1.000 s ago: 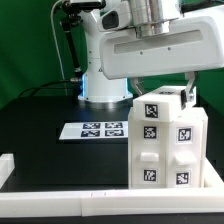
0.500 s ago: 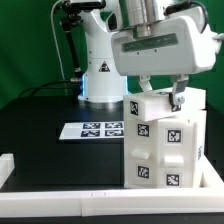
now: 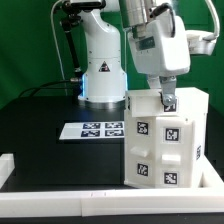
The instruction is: Assemble cabinet
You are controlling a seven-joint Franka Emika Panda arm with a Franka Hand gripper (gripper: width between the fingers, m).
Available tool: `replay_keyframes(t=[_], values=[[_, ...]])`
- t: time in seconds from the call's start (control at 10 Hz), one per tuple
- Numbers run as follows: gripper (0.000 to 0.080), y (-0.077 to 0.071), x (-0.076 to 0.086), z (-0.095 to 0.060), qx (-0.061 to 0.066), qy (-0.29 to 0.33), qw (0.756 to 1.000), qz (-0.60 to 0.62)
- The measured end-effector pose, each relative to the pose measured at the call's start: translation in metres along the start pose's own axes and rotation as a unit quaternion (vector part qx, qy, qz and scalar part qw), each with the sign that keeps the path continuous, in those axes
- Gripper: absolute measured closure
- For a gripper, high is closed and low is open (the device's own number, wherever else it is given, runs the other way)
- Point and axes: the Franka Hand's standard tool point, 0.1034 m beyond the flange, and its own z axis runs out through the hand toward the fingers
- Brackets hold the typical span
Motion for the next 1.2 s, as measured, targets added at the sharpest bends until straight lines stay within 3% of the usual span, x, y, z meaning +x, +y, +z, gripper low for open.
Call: replay_keyframes(t=[0.4, 0.5, 0.6, 1.2], values=[[0.0239, -0.001, -0.001, 0.0, 0.004, -0.014, 0.993, 0.121], [0.0239, -0.002, -0.002, -0.001, 0.012, -0.015, 0.979, 0.201], [0.0239, -0.002, -0.004, -0.002, 0.013, -0.017, 0.969, 0.245], [0.0239, -0.003, -0.014, -0.003, 0.011, -0.037, 0.962, 0.27]])
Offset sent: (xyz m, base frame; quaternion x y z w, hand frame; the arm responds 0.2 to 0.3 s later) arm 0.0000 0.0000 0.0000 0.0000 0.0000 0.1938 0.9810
